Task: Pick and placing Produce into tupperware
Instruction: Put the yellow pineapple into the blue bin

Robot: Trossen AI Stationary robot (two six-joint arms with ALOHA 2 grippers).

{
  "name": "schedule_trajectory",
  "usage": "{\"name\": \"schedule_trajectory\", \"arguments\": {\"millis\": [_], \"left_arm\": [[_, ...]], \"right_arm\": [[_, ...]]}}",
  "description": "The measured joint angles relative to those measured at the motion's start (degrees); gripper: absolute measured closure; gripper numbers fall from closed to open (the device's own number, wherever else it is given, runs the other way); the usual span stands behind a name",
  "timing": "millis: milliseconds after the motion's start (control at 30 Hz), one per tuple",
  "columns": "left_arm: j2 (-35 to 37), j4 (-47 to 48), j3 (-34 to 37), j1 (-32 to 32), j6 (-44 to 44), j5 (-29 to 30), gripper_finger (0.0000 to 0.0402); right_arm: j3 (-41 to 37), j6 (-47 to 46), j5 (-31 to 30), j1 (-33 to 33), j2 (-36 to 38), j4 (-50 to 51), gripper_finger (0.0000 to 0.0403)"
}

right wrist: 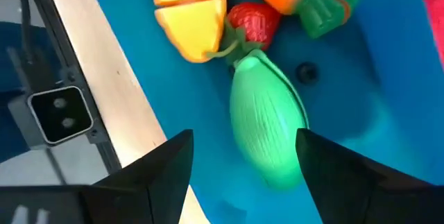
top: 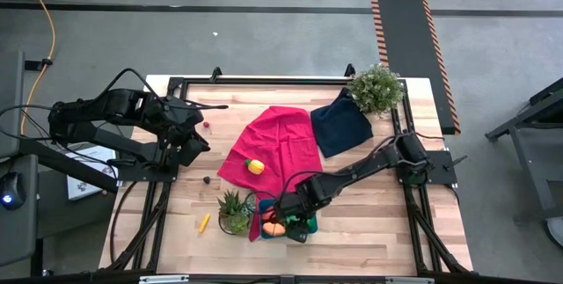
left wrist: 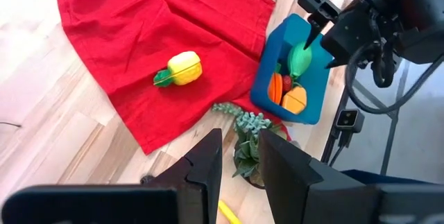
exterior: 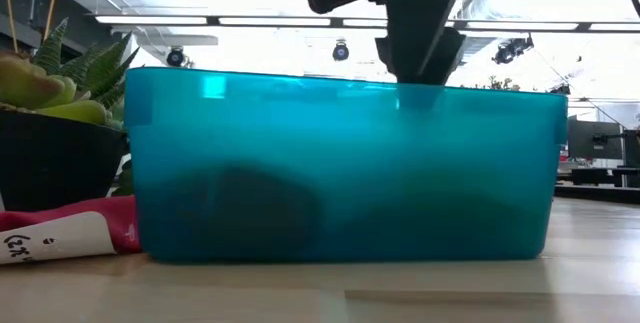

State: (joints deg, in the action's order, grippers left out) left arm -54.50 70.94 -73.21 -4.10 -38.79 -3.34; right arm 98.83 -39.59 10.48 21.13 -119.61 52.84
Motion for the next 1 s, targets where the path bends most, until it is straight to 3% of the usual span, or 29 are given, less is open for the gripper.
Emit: {"name": "schedule_trajectory", "arguments": {"millis": [533, 1000], "left_arm": [[0.0, 0.0, 0.0, 0.0, 0.0, 1.4, 0.0318], [0.0, 0.0, 0.0, 0.0, 6.0, 3.0, 0.0318]], "right_arm": [[2.8, 6.0, 8.7, -6.9, 0.0, -6.4, 0.0157], [9.4, 16.7, 7.6, -12.3, 0.0, -21.2, 0.0159]]}}
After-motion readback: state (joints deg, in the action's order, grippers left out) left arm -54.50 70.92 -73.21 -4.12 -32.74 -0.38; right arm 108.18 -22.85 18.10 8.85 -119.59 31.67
